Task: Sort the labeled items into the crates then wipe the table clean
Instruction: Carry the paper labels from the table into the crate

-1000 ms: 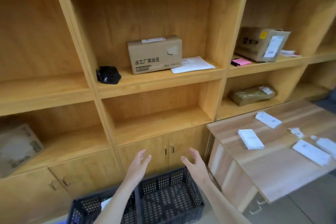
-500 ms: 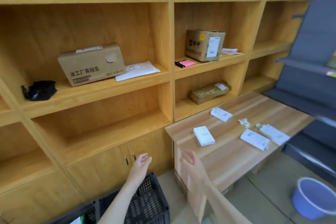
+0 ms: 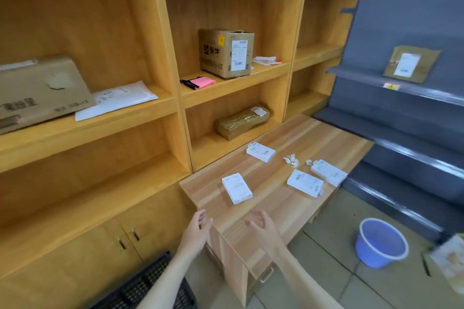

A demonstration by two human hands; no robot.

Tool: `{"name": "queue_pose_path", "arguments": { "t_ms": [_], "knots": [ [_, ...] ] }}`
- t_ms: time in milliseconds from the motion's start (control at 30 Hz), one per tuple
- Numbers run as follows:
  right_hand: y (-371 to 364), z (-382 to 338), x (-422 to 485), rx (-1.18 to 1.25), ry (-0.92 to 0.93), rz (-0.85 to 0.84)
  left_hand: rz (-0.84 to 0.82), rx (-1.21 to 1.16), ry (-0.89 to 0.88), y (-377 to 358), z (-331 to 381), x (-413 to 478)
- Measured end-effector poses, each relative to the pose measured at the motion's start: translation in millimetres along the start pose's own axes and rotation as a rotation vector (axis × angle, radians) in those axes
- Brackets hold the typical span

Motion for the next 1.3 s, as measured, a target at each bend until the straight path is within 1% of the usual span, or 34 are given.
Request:
{"name": "queue_pose_path", "arguments": {
  "t_ms": [33,67,100,167,400,633,767,867,1033,1200,1233,1300],
  "knots": [
    [24.0,14.6,15.1,-0.002,-0.022,0.029,-0.021,-0.005,-0.001,-20.1,4.7,24.5],
    [27.5,14.5,14.5,0.004,-0.034,0.035,-0.032,0.010,0.000,-24.7,3.9,30.1],
    [48.1,19.9,36.9,0.006,-0.038,0.047,-0.053,0.013,-0.006,-39.9,8.8,62.2],
    [68.1,23.3,60.1,-0.008,-0.060,0.053,-0.052,0.009,0.003,-53.1,13.7,93.8],
    [105.5,26.0,122.2,-0.054,-0.115,0.040,-0.032,-0.062,0.003,-75.2,29.3,172.2],
    [154.2,35.6,159.7,-0.058,-0.148,0.093,-0.088,-0.130,-0.017,-109.3,40.2,228.7],
    [187.6,48.5,174.6,-0.043,-0.170,0.119,-0.134,-0.131,-0.031,-138.4,53.9,254.8],
    [214.5,54.2,181.8,-0.036,-0.182,0.144,-0.135,-0.129,-0.026,-158.7,65.1,271.4],
    [263.0,75.5,197.1,-0.014,-0.204,0.169,-0.147,-0.065,0.012,-201.5,74.4,298.7],
    [310.3,110.6,218.5,0.061,-0.255,0.118,-0.135,-0.018,0.078,-248.5,79.2,331.9],
    [329.6,117.1,226.3,0.059,-0.261,0.108,-0.126,-0.018,0.088,-266.1,82.8,344.6],
    [353.0,130.5,237.6,0.060,-0.272,0.118,-0.122,-0.018,0.112,-285.1,82.8,358.2]
  ]
}}
Point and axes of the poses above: each hand's wrist, its own x-axis towards the middle knuckle, its own y-axis out of the back of the hand, z = x × y, the point moved 10 cm from there along x, towards the middle knuckle, and after that the axes turned 10 degrees about -z, right-handed, at the moved point
